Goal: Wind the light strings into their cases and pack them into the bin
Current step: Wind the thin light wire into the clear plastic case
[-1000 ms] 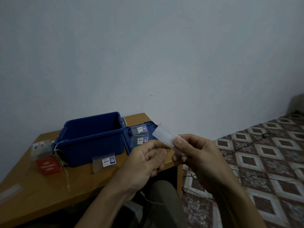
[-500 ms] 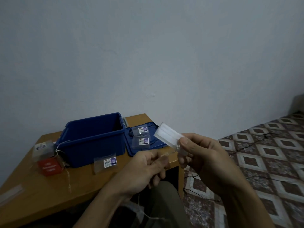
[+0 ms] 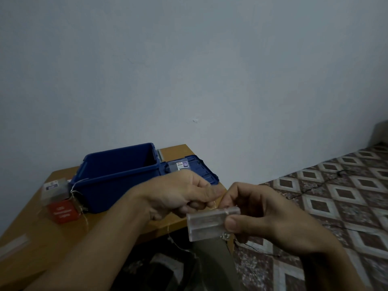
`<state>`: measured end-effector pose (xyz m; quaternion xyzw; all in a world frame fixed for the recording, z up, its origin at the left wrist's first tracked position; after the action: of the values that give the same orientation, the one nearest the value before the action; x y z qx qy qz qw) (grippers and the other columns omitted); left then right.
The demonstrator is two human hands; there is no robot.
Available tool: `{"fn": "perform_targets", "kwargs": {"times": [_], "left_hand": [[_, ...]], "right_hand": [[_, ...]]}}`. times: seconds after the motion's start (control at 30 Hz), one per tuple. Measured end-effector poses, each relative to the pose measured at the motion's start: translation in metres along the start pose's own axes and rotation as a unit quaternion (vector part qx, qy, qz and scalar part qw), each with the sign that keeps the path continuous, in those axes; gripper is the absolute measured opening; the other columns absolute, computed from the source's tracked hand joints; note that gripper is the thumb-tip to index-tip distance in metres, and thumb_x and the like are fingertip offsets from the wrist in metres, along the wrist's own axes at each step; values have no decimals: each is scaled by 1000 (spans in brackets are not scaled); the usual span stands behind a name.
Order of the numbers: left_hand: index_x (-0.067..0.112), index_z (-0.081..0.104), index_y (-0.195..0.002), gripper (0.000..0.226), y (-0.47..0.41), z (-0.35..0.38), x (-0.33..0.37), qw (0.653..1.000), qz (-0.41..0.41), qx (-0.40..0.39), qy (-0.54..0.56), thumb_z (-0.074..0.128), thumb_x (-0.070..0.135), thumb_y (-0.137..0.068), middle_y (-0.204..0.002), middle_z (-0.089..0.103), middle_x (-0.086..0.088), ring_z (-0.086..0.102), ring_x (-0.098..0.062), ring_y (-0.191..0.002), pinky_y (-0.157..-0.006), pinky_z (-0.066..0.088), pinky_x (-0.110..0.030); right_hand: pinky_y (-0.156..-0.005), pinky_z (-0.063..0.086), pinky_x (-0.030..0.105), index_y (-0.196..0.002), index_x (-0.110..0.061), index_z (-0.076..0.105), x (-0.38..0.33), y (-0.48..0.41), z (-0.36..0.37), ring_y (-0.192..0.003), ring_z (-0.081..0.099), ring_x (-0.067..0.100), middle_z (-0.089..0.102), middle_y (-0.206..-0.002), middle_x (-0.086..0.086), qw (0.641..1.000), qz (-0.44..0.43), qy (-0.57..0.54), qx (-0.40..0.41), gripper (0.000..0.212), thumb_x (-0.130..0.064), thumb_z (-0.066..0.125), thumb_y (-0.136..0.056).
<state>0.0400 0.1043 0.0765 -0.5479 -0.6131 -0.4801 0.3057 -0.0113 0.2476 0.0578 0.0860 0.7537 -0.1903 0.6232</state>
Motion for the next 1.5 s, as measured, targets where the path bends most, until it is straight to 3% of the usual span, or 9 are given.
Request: {"fn": "perform_targets", "kwargs": {"times": [0.13, 0.3, 0.4, 0.63, 0.8, 0.93, 1.2, 1.33, 1.5], "left_hand": [[7, 72, -78, 33, 3, -8, 18, 992, -19, 90, -88, 67, 37, -91, -53, 44, 2, 31, -9, -42, -43, 22, -22], [11, 72, -88, 15, 15, 0, 21, 973, 42, 215, -68, 64, 21, -96, -61, 60, 2, 41, -6, -42, -45, 33, -19], [16, 70, -92, 11, 22, 11, 16, 961, 97, 260, -18, 62, 23, -96, -63, 62, 3, 44, -1, -41, -46, 34, -17], [4, 65, -84, 28, 20, 29, -5, 938, 110, 292, 149, 64, 30, -94, -51, 55, 3, 38, -9, -42, -43, 32, -21], [8, 67, -96, 23, 18, 32, -11, 936, 100, 297, 162, 62, 31, -95, -59, 54, -3, 35, -6, -38, -40, 29, -20], [15, 68, -103, 19, 19, 30, -12, 936, 105, 298, 156, 61, 31, -96, -60, 54, -2, 36, -5, -38, -41, 30, -19], [16, 74, -103, 17, 21, 26, -11, 928, 141, 308, 156, 58, 20, -99, -58, 52, -3, 35, -6, -40, -40, 29, -19], [22, 71, -101, 16, 20, 26, -11, 924, 140, 311, 170, 57, 16, -99, -56, 49, -2, 34, -5, -39, -40, 27, -21], [27, 69, -102, 20, 17, 29, -13, 913, 141, 317, 216, 56, 12, -100, -52, 46, -1, 30, -7, -38, -38, 25, -21]], "right_hand": [[-61, 47, 25, -96, -13, 61, -2, 0, -7, -65, 60, 9, 68, -78, -3, 982, 18, 168, 82, 15, -20, 73, -90], [-61, 50, 24, -93, -27, 60, -7, -3, -15, -67, 63, 5, 69, -84, -17, 936, -19, 286, 203, 12, -31, 70, -91], [-56, 48, 24, -92, -28, 59, -7, -4, -17, -62, 60, 4, 68, -80, -19, 929, -42, 269, 250, 11, -29, 70, -91], [-64, 55, 44, -94, -18, 64, -7, -3, -26, -71, 63, 25, 69, -82, 6, 928, -85, 139, 335, 11, -22, 73, -88], [-58, 55, 28, -99, -17, 65, -2, -5, -26, -69, 61, 15, 67, -85, 9, 939, -85, 48, 329, 12, -20, 72, -89], [-58, 54, 27, -105, -26, 68, 0, -8, -23, -67, 60, 14, 63, -80, 9, 944, -102, 24, 314, 17, -22, 72, -88], [-59, 52, 29, -104, -23, 73, -4, -9, -20, -62, 59, 17, 65, -74, 5, 948, -119, -4, 294, 16, -20, 71, -88], [-58, 53, 28, -104, -25, 74, -6, -7, -18, -64, 59, 17, 68, -83, 15, 948, -121, -4, 294, 18, -22, 70, -87], [-58, 53, 28, -105, -24, 73, -6, -8, -17, -64, 60, 17, 69, -84, 14, 945, -127, -4, 301, 17, -19, 70, -89]]}}
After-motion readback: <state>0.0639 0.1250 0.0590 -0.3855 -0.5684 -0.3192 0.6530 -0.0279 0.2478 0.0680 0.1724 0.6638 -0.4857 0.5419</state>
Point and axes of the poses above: each hand's wrist, its own y-axis away from the middle knuckle, its own z-axis out of the palm, x = y × z, the point moved 6 cm from there along -y, towards the middle knuckle
